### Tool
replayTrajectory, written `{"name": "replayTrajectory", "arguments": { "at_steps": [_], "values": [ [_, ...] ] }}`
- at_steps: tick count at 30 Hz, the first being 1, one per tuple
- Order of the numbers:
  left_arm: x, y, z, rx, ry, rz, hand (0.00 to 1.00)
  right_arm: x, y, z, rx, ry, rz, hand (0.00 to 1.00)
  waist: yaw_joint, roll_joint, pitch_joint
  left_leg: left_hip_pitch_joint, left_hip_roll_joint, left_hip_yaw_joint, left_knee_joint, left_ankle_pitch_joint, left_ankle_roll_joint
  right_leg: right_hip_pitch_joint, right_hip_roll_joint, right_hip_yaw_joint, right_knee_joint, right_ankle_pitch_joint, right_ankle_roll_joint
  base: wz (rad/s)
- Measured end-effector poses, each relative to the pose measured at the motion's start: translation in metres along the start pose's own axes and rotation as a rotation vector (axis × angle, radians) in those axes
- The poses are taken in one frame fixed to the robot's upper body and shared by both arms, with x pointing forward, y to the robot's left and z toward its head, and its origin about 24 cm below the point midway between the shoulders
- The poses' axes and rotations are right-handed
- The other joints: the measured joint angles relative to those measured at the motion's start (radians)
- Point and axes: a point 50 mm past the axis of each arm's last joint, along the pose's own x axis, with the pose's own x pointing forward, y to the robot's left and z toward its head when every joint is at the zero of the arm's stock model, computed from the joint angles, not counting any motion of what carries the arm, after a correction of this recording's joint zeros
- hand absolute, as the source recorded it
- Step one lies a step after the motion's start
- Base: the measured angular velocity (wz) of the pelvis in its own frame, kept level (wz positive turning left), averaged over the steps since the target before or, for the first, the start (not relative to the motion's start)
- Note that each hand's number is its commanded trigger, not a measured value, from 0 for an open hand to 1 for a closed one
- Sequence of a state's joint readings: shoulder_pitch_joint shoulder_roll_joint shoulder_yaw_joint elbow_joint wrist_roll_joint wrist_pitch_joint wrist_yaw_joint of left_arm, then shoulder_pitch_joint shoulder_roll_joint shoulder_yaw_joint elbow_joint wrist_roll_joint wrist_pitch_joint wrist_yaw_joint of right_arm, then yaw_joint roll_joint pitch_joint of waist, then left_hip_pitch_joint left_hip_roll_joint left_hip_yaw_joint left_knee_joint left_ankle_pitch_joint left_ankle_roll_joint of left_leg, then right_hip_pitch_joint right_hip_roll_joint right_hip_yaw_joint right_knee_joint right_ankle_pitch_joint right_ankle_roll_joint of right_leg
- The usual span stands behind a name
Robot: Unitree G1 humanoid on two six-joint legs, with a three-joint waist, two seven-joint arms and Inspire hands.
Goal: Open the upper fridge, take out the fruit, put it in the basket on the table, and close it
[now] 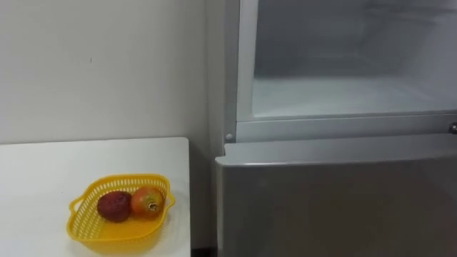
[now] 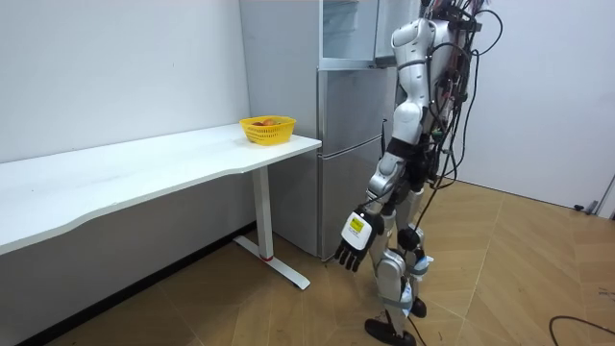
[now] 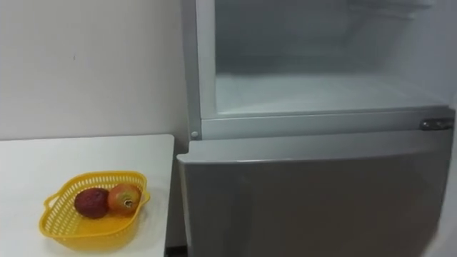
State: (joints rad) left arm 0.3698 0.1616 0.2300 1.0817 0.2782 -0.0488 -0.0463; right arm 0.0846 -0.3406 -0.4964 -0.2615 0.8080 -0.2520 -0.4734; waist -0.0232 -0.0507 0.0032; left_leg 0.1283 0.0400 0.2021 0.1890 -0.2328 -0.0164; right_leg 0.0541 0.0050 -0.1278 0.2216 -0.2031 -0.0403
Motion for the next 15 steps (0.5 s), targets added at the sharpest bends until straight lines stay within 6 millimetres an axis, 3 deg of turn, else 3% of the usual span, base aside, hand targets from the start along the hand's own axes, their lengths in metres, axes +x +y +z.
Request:
{"name": "replayTrajectory", "arguments": {
  "at_steps": [5,7,15],
  "values": [
    [0.0,-0.002,-0.003,-0.005,0.022,-0.015,0.0,-0.005,0.018,-0.014,-0.001,0.065,0.141,0.0,0.015,-0.002,0.0011,-0.002,-0.002,-0.027,0.0,0.0,0.0,0.016,-0.002,-0.02,0.0,0.0,0.0,0.14],
    [0.0,-0.002,-0.002,-0.005,0.025,-0.015,0.0,-0.009,0.027,-0.021,-0.005,0.092,0.185,0.0,0.039,-0.006,0.0015,-0.005,-0.003,-0.046,0.001,0.0,0.0,0.012,-0.005,-0.033,-0.003,-0.005,-0.001,0.19],
    [-0.002,-0.011,-0.012,-0.017,0.061,-0.034,0.0,-0.011,0.031,-0.026,0.033,0.098,0.187,0.0,0.069,-0.017,0.0002,-0.032,-0.001,-0.083,0.016,0.0,0.0,0.014,-0.004,-0.069,-0.018,-0.001,-0.007,0.11]
  ]
}}
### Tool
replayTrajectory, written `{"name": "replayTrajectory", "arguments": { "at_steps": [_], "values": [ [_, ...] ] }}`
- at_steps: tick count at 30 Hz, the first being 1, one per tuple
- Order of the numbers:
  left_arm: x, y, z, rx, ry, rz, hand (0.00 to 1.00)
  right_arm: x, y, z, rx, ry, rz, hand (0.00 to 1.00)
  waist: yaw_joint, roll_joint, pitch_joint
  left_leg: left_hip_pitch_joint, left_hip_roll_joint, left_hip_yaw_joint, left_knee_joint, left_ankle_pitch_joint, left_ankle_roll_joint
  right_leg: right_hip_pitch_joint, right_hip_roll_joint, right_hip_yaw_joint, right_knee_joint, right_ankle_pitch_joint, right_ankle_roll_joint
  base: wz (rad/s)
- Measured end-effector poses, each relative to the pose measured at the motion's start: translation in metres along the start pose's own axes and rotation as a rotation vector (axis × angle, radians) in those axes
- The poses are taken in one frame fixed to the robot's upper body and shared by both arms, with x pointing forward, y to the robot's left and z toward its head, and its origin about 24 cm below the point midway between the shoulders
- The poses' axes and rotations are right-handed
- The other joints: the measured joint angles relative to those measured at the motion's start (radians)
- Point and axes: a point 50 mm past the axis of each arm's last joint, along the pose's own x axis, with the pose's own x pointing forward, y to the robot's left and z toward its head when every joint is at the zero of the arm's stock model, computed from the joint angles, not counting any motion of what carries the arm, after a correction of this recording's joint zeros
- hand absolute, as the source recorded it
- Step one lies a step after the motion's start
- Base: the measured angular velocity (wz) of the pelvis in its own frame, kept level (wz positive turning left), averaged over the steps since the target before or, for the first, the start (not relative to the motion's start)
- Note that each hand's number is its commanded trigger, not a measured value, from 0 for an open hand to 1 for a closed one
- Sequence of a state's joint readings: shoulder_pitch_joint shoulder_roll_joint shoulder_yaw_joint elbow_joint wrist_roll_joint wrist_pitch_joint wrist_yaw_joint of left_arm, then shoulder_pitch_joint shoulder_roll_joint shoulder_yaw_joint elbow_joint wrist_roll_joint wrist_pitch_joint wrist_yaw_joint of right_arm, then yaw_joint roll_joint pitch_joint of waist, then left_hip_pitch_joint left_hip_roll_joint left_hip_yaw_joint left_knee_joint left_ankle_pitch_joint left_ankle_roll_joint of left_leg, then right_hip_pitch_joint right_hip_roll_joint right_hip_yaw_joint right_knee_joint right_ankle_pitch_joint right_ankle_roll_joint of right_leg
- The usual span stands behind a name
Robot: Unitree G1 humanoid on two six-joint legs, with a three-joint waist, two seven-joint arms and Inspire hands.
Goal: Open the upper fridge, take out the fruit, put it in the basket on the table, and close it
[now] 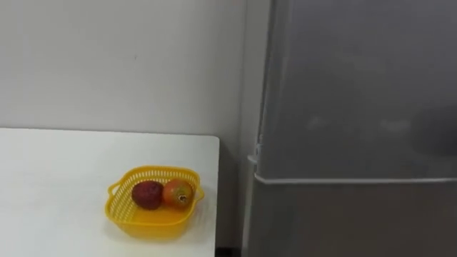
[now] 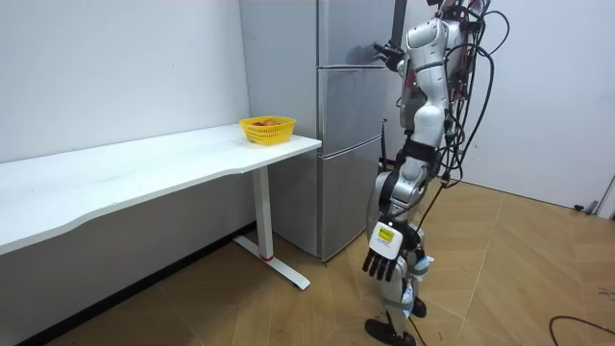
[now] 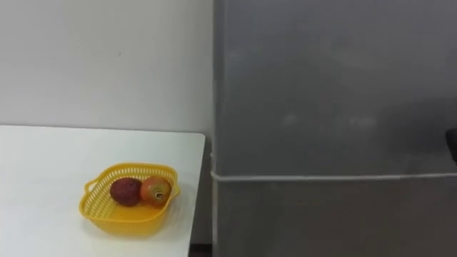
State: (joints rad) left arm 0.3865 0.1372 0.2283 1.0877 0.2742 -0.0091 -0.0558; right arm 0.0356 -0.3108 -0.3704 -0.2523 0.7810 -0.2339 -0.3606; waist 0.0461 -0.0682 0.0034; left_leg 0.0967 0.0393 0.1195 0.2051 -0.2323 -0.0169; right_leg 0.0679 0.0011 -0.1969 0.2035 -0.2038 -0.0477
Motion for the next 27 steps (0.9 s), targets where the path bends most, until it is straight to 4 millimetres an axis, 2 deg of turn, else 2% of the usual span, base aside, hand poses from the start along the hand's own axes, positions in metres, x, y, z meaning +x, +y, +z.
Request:
{"name": "replayTrajectory", "arguments": {
  "at_steps": [2,11,18,27],
  "values": [
    [0.0,-0.002,-0.003,-0.004,0.012,-0.007,0.0,-0.002,0.001,-0.001,0.019,-0.008,-0.008,0.0,0.002,0.0,-0.0003,-0.002,-0.001,-0.015,0.0,0.0,0.0,0.004,0.001,0.0,0.001,0.0,0.0,0.0],
    [-0.003,-0.005,-0.019,-0.009,0.063,-0.015,0.0,-0.002,-0.002,-0.001,0.03,-0.017,-0.068,0.0,0.033,-0.01,-0.003,0.001,-0.002,-0.021,0.0,0.001,-0.001,0.005,0.0,-0.004,0.006,0.0,-0.001,0.0],
    [-0.004,-0.005,-0.021,-0.013,0.069,-0.014,0.0,-0.002,-0.004,-0.003,0.025,-0.011,-0.094,0.0,0.04,-0.023,-0.001,-0.002,-0.002,-0.034,0.008,0.002,-0.001,0.004,0.0,-0.011,0.004,0.001,-0.003,0.02],
    [-0.002,-0.005,-0.016,-0.018,0.06,-0.018,0.0,-0.002,-0.004,-0.004,0.031,-0.005,-0.098,0.0,0.04,-0.02,0.0013,0.006,-0.002,-0.038,0.009,0.002,-0.002,0.015,0.001,-0.007,0.0,0.002,-0.004,0.0]
  ]
}}
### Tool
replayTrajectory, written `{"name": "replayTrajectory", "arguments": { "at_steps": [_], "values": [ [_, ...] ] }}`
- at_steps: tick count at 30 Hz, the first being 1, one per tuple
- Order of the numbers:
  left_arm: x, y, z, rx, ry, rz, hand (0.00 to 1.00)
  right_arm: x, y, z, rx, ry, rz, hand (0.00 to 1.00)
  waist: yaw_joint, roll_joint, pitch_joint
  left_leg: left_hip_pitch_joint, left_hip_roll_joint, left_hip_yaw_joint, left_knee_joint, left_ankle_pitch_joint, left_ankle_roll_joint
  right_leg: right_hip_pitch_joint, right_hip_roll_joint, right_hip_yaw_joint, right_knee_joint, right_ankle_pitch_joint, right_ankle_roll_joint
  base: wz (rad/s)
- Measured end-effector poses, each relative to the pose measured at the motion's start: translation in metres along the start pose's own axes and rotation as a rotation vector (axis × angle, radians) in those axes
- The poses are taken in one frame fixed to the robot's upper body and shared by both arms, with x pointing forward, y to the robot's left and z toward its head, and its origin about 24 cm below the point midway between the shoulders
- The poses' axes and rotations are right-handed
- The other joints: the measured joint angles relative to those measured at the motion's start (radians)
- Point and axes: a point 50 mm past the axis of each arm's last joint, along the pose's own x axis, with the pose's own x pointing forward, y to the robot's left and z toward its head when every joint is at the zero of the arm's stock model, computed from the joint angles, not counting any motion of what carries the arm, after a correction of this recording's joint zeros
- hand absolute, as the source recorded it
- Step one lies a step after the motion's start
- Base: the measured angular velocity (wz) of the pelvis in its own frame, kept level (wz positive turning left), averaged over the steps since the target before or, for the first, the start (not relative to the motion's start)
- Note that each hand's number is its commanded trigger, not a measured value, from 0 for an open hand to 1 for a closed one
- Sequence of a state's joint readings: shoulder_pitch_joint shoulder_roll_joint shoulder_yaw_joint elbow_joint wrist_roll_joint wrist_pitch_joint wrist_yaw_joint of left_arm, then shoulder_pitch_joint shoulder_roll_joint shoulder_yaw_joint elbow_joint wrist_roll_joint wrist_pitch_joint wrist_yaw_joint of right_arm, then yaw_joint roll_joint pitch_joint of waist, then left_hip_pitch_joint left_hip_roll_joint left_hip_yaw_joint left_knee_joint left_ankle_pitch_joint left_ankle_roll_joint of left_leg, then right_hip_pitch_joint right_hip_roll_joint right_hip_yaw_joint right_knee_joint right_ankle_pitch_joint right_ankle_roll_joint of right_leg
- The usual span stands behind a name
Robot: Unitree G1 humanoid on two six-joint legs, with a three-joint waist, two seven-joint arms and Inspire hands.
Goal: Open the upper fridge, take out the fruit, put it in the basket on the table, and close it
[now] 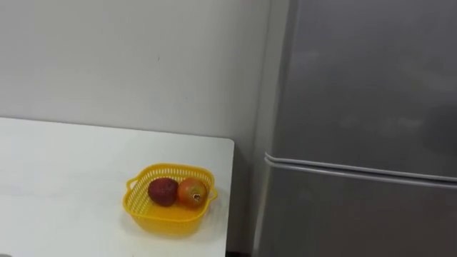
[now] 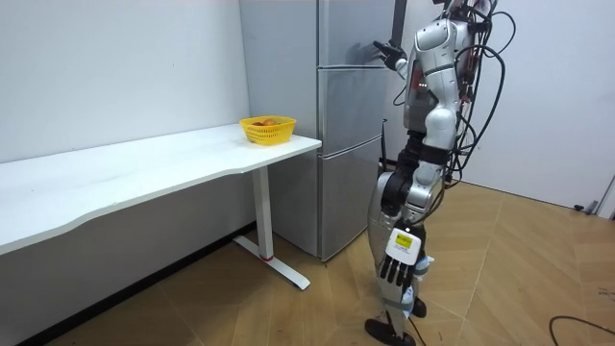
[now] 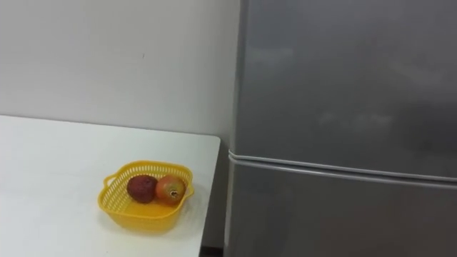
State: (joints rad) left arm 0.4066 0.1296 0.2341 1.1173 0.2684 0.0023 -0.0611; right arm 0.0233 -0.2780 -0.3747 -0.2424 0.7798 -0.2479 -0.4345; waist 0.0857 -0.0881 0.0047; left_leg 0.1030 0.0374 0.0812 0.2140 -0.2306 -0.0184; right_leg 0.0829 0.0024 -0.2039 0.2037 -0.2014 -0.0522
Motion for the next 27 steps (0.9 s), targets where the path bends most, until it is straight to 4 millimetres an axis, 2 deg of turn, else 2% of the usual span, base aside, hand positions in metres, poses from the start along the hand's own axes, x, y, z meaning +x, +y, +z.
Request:
{"name": "replayTrajectory", "arguments": {
  "at_steps": [5,8,10,11,16,23,27],
  "values": [
    [0.0,0.0,0.002,0.001,-0.005,-0.004,0.0,0.0,0.0,0.0,0.002,0.002,0.004,0.0,0.0,0.008,0.0028,0.007,0.0,0.003,-0.003,0.0,0.0,0.002,0.001,0.005,-0.001,0.0,0.0,-0.01],
    [0.001,0.002,0.004,0.003,-0.011,0.0,0.0,0.001,0.001,0.0,0.003,-0.003,0.005,0.0,-0.004,0.016,-0.0012,0.005,-0.001,0.004,-0.003,0.0,0.0,0.0,0.0,0.006,0.0,0.0,0.001,0.0],
    [0.001,0.002,0.006,0.003,-0.014,0.005,0.0,0.003,0.005,0.001,0.016,-0.01,0.016,0.0,-0.018,0.019,-0.0015,0.0,-0.001,0.008,-0.002,0.0,0.0,-0.005,0.0,0.008,0.002,-0.001,0.001,0.0],
    [0.001,0.002,0.008,0.004,-0.02,0.007,0.0,0.004,0.008,0.001,0.02,-0.012,0.026,0.0,-0.026,0.02,-0.0044,-0.006,-0.001,0.008,-0.001,0.0,0.0,-0.013,0.0,0.008,0.004,0.0,0.001,0.0],
    [0.002,0.004,0.015,0.007,-0.036,0.01,0.0,0.005,0.012,0.0,0.021,-0.004,0.068,0.0,-0.049,0.025,-0.0035,-0.004,0.0,0.011,-0.001,0.0,0.0,-0.016,0.001,0.011,0.002,0.003,0.0,-0.01],
    [0.003,0.007,0.023,0.015,-0.061,0.021,0.0,0.01,0.013,0.005,-0.023,0.009,0.107,0.0,-0.094,0.018,-0.0062,-0.004,0.001,0.021,-0.007,0.0,0.0,-0.016,0.002,0.012,-0.004,0.003,0.0,0.01],
    [0.003,0.011,0.025,0.024,-0.065,0.035,0.0,0.01,0.012,0.003,-0.032,0.025,0.112,0.0,-0.133,0.013,-0.0096,-0.003,0.003,0.027,-0.011,0.0,0.0,-0.012,0.004,0.011,-0.016,0.004,0.0,-0.01]
  ]
}}
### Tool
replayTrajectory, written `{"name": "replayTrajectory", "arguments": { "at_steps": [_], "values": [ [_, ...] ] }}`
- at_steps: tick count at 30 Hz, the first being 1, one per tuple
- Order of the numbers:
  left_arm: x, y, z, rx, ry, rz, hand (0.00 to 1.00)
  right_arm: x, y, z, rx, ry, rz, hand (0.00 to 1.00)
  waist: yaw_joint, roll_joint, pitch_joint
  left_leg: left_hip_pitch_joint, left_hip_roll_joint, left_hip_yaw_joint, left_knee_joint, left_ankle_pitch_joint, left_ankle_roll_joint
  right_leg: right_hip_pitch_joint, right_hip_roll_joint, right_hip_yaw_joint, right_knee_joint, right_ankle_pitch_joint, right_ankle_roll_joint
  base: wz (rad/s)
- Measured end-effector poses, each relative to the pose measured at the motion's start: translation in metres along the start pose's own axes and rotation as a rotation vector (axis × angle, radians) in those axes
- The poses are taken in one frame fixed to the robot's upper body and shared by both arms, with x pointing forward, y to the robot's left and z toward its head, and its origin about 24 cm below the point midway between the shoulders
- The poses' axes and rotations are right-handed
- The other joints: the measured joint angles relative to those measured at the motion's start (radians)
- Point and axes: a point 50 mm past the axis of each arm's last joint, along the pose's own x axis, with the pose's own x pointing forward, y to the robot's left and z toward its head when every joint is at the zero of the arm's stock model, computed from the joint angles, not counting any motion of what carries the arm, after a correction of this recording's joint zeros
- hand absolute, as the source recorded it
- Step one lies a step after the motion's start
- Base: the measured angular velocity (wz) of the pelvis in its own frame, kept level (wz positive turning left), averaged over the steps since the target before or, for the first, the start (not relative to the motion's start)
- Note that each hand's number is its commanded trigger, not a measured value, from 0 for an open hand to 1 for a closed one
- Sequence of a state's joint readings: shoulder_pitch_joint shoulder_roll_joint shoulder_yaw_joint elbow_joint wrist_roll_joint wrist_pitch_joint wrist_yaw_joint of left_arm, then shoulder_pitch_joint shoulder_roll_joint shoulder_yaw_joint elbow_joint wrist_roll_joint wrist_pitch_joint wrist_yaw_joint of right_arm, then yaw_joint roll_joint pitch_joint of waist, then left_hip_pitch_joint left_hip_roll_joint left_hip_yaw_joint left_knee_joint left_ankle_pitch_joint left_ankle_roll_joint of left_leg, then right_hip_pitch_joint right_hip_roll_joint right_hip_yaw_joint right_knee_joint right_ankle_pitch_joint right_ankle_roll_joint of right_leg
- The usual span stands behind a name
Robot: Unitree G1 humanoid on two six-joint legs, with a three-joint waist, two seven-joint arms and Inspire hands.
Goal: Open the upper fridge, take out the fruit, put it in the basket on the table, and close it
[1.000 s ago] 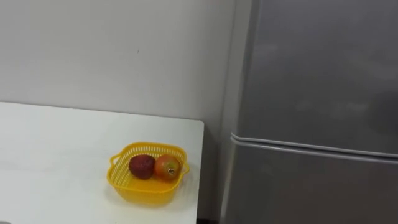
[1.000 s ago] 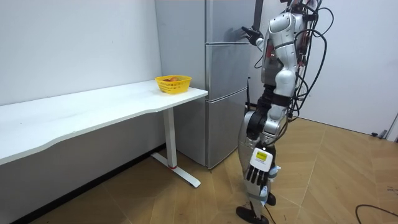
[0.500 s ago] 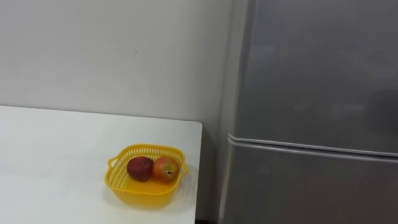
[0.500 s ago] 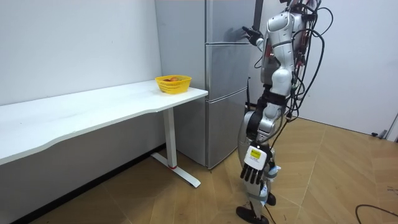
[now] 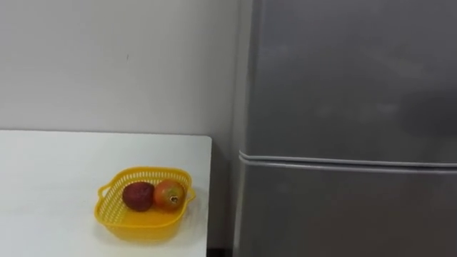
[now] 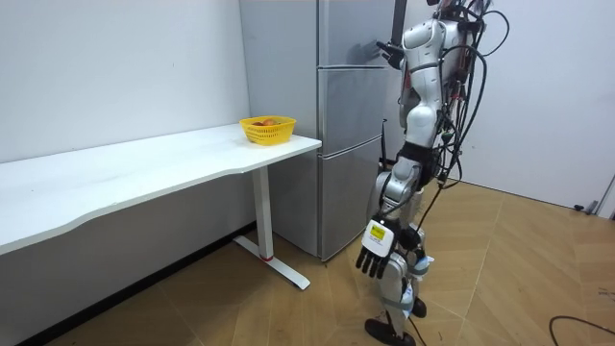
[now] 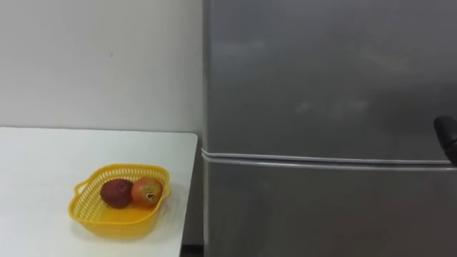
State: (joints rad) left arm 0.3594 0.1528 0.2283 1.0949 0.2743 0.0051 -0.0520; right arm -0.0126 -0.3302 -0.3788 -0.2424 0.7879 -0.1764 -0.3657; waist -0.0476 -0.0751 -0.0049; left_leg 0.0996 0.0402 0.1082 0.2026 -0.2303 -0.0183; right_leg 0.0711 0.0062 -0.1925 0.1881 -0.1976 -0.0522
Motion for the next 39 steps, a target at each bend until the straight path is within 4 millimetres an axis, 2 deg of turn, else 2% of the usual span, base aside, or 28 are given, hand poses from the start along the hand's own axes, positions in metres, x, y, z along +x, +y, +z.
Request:
{"name": "replayTrajectory", "arguments": {
  "at_steps": [9,14,19,21,26,32,35,39],
  "values": [
    [0.001,0.002,0.009,0.013,-0.016,0.007,0.0,-0.005,-0.008,-0.004,-0.035,0.048,0.01,0.0,-0.02,0.015,0.0026,0.017,0.005,0.055,-0.015,0.0,0.0,-0.002,0.007,0.046,0.003,0.002,0.001,-0.15],
    [0.001,0.005,0.01,0.016,-0.019,0.018,0.0,-0.006,-0.01,-0.005,-0.045,0.057,0.006,0.0,-0.037,0.017,0.0033,0.022,0.008,0.06,-0.015,0.0,0.0,-0.002,0.012,0.056,0.002,0.004,-0.002,-0.08],
    [0.002,0.005,0.01,0.042,-0.004,0.054,0.0,-0.017,-0.03,-0.01,-0.1,0.103,-0.072,0.0,-0.038,0.024,0.0049,0.031,0.011,0.077,-0.015,0.0,-0.001,0.003,0.014,0.067,0.0,0.005,-0.003,-0.04],
    [0.002,0.006,0.01,0.054,-0.002,0.064,0.0,-0.025,-0.043,-0.017,-0.128,0.148,-0.123,0.0,-0.034,0.029,0.0063,0.034,0.011,0.077,-0.015,-0.001,-0.001,0.007,0.013,0.067,-0.002,0.005,-0.003,0.0],
    [0.002,0.004,0.012,0.086,-0.013,0.061,0.0,-0.049,-0.076,-0.05,-0.177,0.308,-0.268,0.0,-0.029,0.04,0.0038,0.034,0.01,0.078,-0.013,-0.001,-0.001,0.002,0.013,0.067,-0.001,0.005,-0.002,0.0],
    [0.001,-0.002,0.014,0.114,-0.026,0.045,0.0,-0.091,-0.119,-0.09,-0.266,0.531,-0.467,0.0,-0.024,0.056,0.0019,0.031,0.01,0.082,-0.015,0.0,-0.001,-0.001,0.013,0.064,-0.001,0.005,-0.001,0.02],
    [0.001,-0.006,0.015,0.122,-0.029,0.033,0.0,-0.111,-0.129,-0.105,-0.286,0.614,-0.534,0.0,-0.025,0.059,0.0011,0.032,0.01,0.082,-0.016,0.0,-0.001,0.001,0.013,0.064,-0.003,0.005,-0.001,0.0],
    [0.0,-0.008,0.013,0.119,-0.03,0.03,0.0,-0.127,-0.138,-0.113,-0.302,0.668,-0.599,0.0,-0.023,0.064,0.0011,0.034,0.009,0.077,-0.017,0.0,-0.001,0.005,0.013,0.066,-0.003,0.005,-0.001,0.0]
  ]
}}
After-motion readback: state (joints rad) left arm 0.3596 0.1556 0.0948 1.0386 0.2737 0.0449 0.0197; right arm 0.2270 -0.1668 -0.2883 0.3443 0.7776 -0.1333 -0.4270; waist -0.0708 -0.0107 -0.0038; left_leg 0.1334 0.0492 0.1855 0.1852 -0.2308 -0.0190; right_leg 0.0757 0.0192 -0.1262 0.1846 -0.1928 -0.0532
